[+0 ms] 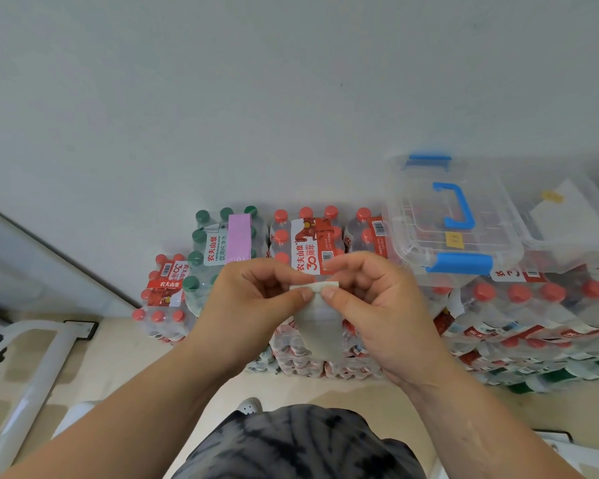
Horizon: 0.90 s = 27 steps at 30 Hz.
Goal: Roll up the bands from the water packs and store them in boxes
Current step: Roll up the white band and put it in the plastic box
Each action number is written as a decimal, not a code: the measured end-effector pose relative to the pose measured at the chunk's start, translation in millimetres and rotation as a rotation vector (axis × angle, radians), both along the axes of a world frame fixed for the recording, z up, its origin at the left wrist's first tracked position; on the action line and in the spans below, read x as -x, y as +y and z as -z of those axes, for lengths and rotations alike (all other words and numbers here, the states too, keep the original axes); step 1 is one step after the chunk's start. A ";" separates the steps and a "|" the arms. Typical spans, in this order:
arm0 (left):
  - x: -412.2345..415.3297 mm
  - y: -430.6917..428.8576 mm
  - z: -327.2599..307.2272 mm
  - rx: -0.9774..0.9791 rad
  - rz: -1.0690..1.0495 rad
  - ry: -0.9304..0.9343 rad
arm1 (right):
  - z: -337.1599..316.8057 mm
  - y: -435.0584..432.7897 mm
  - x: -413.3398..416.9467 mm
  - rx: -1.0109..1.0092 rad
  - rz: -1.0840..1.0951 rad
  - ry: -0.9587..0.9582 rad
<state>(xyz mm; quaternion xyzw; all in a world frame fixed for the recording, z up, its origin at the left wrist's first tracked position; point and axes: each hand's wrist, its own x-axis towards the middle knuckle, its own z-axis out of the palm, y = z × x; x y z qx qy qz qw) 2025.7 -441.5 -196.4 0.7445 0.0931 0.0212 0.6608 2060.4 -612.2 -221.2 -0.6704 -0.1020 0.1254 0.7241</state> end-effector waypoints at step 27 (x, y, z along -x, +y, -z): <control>12.6 4.4 -0.5 -0.154 -0.051 -0.144 | -3.4 9.3 7.7 0.047 -0.009 -0.035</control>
